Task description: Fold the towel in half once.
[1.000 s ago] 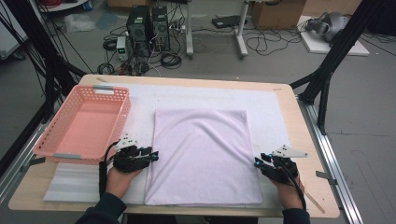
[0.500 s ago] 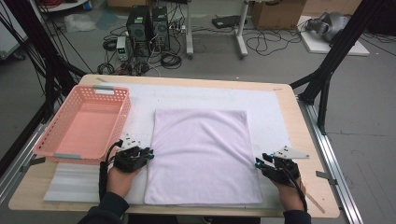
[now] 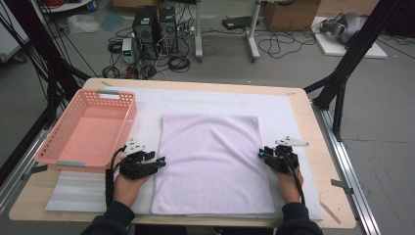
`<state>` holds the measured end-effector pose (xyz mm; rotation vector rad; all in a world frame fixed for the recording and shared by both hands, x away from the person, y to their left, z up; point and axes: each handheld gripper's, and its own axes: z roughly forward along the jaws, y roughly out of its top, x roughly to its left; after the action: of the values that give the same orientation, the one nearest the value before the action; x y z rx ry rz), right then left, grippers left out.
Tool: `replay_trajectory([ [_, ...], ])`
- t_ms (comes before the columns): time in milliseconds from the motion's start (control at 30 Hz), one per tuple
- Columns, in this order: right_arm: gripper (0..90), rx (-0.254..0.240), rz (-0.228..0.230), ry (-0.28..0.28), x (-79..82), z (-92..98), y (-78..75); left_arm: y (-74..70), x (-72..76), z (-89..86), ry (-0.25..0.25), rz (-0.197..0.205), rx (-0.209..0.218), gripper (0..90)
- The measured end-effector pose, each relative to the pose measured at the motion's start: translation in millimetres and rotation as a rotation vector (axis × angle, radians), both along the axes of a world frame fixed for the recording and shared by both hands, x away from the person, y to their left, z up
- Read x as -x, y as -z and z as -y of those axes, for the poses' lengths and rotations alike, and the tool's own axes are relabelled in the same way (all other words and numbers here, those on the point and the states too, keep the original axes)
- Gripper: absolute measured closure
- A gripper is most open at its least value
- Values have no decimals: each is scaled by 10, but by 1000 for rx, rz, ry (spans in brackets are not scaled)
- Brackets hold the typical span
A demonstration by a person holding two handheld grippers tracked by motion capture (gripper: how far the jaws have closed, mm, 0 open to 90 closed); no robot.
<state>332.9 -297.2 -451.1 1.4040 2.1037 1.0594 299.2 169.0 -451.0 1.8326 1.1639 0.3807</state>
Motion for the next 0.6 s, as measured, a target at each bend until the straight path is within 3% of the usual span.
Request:
replay_trajectory([
  [67,833,0,12,-13,-28,1,-6,2,-2,-1,4,1,1,492],
  [133,870,79,30,-22,-19,-16,-25,0,0,-2,6,1,2,492],
  [200,872,141,51,27,-1,-29,-32,1,1,-1,6,0,6,492],
  [333,704,114,50,60,15,16,-48,4,-2,-5,8,0,13,487],
  [467,614,35,83,65,147,187,-131,6,-11,-13,13,-11,17,481],
  [600,512,-23,107,13,338,354,-175,-2,-9,-24,43,10,50,481],
])
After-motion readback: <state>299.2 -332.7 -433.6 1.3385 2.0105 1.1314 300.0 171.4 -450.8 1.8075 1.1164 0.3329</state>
